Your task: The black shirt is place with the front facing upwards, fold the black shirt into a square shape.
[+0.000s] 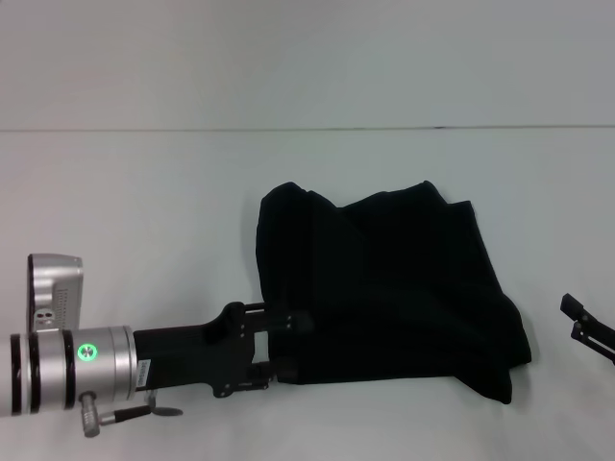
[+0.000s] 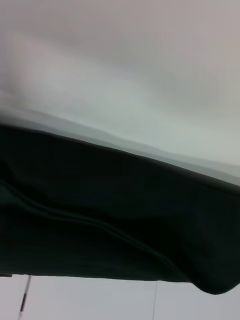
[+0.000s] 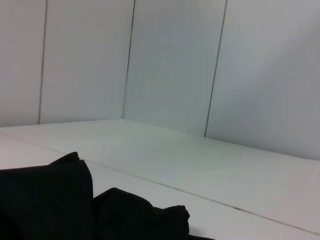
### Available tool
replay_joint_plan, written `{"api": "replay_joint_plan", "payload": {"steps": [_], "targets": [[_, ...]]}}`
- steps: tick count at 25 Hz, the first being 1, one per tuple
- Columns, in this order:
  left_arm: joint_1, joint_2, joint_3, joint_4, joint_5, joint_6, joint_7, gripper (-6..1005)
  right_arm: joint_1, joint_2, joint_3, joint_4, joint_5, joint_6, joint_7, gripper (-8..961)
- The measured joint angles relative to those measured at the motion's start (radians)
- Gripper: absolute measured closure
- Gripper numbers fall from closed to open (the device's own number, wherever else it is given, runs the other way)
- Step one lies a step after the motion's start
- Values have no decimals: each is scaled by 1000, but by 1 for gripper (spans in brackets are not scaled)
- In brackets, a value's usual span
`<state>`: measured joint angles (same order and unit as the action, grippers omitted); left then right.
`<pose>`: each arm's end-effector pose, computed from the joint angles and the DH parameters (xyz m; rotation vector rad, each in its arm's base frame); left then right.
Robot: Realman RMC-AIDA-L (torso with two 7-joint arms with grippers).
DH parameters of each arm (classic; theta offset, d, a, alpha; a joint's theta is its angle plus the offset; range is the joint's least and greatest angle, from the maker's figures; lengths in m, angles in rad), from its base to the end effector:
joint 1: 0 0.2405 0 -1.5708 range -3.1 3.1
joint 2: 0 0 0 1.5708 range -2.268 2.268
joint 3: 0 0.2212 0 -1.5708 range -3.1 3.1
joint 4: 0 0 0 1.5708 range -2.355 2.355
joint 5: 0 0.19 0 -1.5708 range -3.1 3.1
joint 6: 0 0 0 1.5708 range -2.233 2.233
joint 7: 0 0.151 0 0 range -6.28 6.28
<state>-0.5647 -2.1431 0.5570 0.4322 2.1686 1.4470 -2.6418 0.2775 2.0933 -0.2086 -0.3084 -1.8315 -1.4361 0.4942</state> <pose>-0.2316 0.2780 -0.0484 1.6593 2.3975 0.7167 0.3192 0.2438 0.0213 -2.0519 0.3882 0.6044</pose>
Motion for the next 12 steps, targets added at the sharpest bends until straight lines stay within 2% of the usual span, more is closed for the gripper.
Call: {"api": "replay_joint_plan", "payload": {"steps": [9, 12], "targets": [[22, 0, -2, 9, 6, 25, 1, 257, -1, 1, 0, -4, 0, 1, 4, 9], [20, -1, 0, 6, 6, 23, 2, 258, -1, 1, 0, -4, 3, -1, 4, 9]]}}
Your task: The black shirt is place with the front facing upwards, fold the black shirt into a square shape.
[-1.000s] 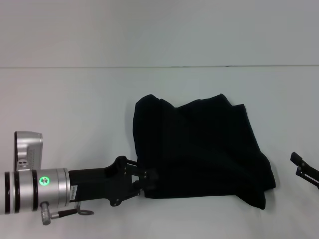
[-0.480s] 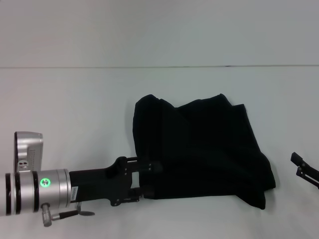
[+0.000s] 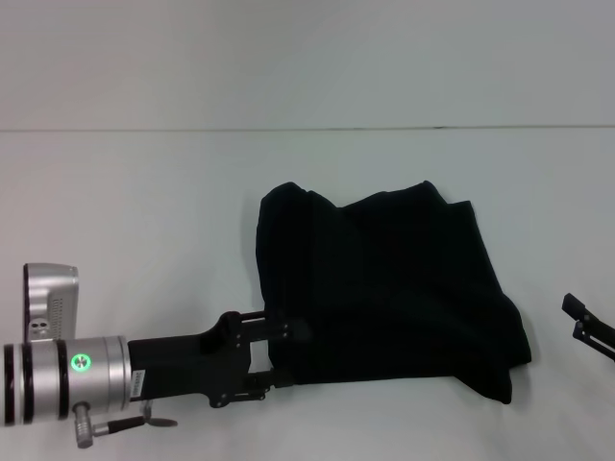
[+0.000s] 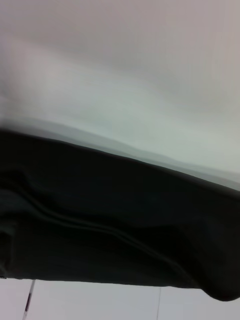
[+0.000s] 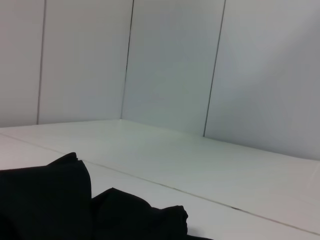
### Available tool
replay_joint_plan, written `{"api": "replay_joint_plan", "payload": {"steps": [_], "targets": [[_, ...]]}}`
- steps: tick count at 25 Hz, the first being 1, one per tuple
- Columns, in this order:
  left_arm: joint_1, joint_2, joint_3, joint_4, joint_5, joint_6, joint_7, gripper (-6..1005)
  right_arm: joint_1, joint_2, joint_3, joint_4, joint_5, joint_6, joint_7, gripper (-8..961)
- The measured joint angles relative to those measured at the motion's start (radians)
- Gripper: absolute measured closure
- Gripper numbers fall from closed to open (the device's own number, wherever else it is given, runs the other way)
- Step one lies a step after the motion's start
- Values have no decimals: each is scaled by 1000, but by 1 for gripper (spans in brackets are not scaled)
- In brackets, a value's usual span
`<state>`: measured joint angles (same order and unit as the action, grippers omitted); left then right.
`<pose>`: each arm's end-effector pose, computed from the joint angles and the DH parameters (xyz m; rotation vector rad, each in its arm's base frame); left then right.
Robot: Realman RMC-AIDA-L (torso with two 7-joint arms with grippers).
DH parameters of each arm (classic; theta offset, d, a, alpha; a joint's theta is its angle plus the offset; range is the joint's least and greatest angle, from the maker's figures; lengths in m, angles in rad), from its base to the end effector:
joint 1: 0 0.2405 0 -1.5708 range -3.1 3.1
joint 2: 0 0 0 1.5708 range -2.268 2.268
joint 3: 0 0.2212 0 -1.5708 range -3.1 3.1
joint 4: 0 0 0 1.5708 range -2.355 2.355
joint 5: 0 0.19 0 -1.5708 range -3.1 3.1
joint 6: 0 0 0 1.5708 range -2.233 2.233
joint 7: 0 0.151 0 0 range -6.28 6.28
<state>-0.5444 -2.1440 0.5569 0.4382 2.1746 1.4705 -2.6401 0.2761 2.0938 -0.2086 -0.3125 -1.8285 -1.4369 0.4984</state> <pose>-0.2350 0.2710 -0.0478 1.6435 2.3950 0.7063 0.3196 0.2438 0.0223 -2.0478 0.3906 0.6049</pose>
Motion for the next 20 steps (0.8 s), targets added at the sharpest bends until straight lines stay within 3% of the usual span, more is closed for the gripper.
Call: {"api": "replay_joint_plan", "payload": {"steps": [20], "targets": [[-28, -7, 39, -4, 1, -62, 24, 257, -7, 0, 0, 4, 5, -11, -3, 9]]}}
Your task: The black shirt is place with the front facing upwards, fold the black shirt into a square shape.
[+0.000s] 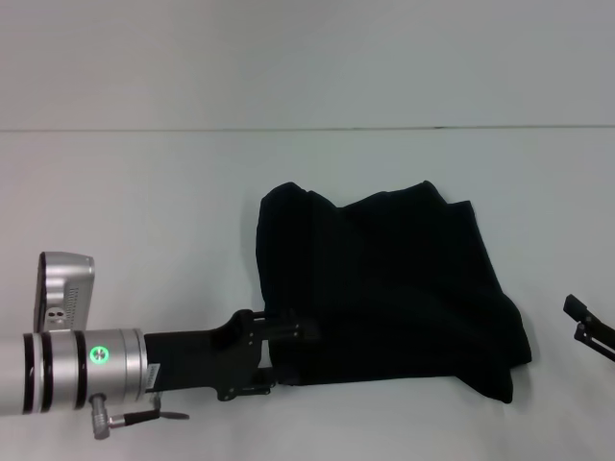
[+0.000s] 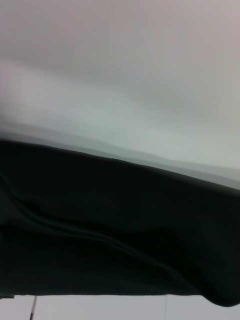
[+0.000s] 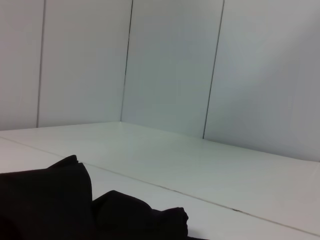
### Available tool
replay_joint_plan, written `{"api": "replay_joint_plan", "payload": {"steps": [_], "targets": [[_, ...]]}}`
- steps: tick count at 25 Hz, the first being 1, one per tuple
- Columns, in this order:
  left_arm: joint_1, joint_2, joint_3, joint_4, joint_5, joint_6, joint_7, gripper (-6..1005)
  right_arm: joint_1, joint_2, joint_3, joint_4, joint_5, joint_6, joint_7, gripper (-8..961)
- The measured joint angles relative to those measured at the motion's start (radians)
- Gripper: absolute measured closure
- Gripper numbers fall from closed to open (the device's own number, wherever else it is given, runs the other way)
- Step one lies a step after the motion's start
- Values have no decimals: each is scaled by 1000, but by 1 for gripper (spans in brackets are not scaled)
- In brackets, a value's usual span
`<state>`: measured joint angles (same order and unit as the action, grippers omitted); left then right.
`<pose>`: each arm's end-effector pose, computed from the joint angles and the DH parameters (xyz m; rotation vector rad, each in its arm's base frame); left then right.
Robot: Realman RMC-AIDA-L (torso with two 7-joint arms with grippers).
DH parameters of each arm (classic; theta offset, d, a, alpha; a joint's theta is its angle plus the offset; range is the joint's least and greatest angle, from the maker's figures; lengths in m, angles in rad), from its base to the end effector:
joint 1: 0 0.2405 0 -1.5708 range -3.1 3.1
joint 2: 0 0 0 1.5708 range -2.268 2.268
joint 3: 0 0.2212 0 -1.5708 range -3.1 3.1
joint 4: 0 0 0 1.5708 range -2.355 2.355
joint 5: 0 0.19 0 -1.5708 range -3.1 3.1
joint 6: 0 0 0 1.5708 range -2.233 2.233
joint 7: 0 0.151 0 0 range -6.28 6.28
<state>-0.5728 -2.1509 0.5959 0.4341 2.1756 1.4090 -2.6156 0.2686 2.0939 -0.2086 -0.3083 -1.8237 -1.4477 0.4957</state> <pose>-0.2315 0.2789 -0.0552 1.7363 2.3929 0.6716 0.3195 0.2411 0.0224 -2.0425 0.3924 0.6147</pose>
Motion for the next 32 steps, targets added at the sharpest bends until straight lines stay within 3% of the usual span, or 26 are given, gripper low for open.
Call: {"api": "replay_joint_plan", "payload": {"steps": [6, 22, 32], "targets": [[0, 0, 0, 2, -8, -7, 0, 257, -2, 0, 0, -3, 2, -7, 0, 9], [-104, 24, 7, 13, -17, -34, 3, 257, -1, 0, 0, -2, 6, -39, 0, 8], [-112, 11, 10, 2, -6, -86, 10, 258, -2, 0, 0, -3, 7, -46, 1, 12]]}}
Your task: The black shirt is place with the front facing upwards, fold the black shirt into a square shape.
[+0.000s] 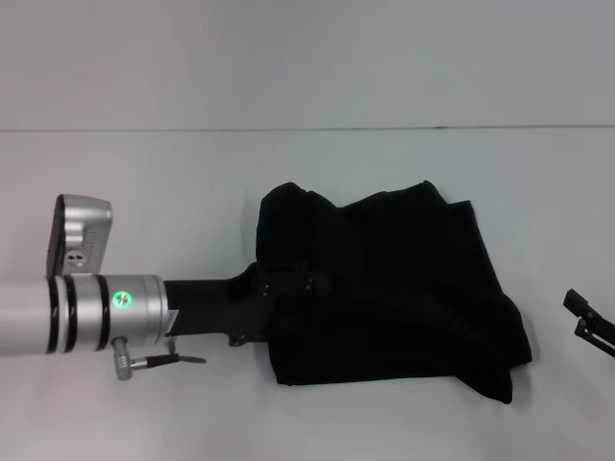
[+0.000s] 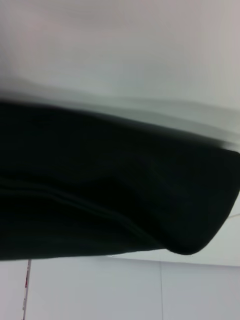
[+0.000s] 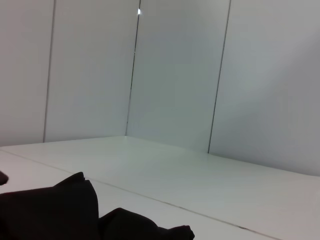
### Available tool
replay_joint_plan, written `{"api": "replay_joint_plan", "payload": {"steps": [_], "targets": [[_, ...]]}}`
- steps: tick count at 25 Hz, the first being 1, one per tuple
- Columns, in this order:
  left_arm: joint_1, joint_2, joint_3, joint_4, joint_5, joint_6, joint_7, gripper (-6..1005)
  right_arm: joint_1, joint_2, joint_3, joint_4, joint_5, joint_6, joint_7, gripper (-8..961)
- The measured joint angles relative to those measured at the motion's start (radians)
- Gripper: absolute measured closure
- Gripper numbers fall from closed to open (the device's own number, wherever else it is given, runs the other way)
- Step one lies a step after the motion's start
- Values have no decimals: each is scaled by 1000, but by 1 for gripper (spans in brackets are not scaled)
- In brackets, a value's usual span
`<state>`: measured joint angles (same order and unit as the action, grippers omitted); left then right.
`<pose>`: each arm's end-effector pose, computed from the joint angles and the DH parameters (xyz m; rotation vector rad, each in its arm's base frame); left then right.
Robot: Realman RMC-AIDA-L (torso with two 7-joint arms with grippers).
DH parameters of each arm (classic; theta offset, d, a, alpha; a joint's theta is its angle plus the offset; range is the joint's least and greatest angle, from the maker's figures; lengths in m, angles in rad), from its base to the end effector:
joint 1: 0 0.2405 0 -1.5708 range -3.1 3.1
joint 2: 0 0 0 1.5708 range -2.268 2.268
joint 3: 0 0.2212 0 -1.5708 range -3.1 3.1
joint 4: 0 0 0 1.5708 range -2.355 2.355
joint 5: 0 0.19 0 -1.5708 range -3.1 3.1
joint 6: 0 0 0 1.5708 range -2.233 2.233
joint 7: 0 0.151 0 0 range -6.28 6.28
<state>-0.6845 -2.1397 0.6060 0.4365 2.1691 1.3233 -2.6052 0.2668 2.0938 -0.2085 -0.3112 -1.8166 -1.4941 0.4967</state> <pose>-0.2094 0.3149 -0.0516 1.9079 2.3459 0.6933 0.3135 0.2396 0.0251 -2.0395 0.3637 0.6611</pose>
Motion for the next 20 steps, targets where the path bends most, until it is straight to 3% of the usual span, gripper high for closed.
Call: {"api": "replay_joint_plan", "payload": {"steps": [11, 16, 20], "targets": [[-70, -19, 37, -2, -1, -58, 18, 258, -3, 0, 0, -2, 8, -30, -1, 16], [-90, -25, 34, -14, -71, -67, 33, 258, -5, 0, 2, -2, 9, -39, -1, 18], [-176, -27, 34, -94, -179, -111, 129, 258, -6, 0, 33, -4, 10, -54, -1, 20]]}}
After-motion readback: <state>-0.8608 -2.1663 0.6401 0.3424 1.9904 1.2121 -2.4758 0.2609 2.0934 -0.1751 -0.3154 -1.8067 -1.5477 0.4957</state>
